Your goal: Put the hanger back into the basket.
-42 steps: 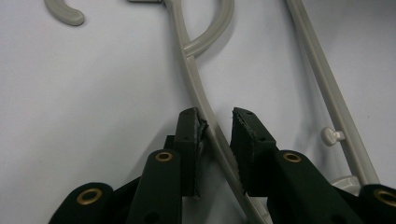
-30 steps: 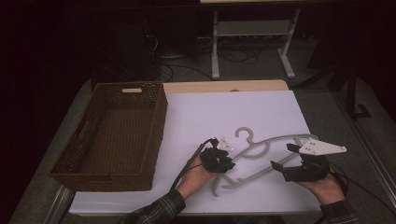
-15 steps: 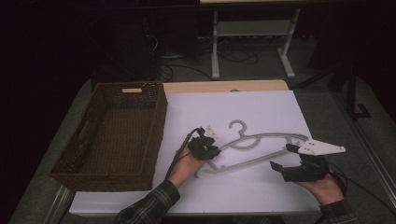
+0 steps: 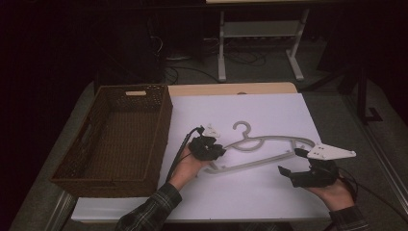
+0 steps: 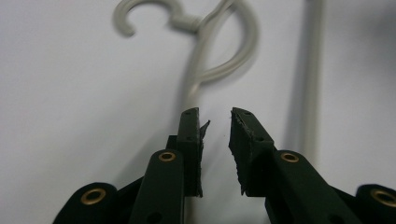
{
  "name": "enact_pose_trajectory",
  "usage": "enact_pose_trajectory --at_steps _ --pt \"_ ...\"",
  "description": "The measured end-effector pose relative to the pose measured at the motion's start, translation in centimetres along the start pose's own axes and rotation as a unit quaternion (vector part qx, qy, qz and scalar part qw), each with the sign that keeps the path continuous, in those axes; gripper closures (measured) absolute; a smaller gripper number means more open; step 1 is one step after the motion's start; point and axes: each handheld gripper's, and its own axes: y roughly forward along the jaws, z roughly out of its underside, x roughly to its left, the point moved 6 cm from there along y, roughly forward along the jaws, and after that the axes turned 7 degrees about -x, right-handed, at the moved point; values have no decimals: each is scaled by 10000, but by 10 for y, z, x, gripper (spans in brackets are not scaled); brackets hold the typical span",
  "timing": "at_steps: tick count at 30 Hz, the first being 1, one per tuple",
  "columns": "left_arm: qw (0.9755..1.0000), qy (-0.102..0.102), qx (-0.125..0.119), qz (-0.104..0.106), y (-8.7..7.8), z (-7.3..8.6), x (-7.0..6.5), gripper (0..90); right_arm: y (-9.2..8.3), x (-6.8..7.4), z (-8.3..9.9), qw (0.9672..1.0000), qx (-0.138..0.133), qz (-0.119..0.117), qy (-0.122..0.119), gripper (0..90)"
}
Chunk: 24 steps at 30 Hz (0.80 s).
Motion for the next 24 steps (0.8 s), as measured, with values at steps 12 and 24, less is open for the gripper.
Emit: enact_pose_trajectory --at_steps 12,24 --pt "9945 397 -111 961 32 -21 -49 721 0 0 -1 10000 -4 -20 36 132" --pt "9919 793 189 969 81 -30 -73 740 -3 -3 0 10000 -23 -31 70 132"
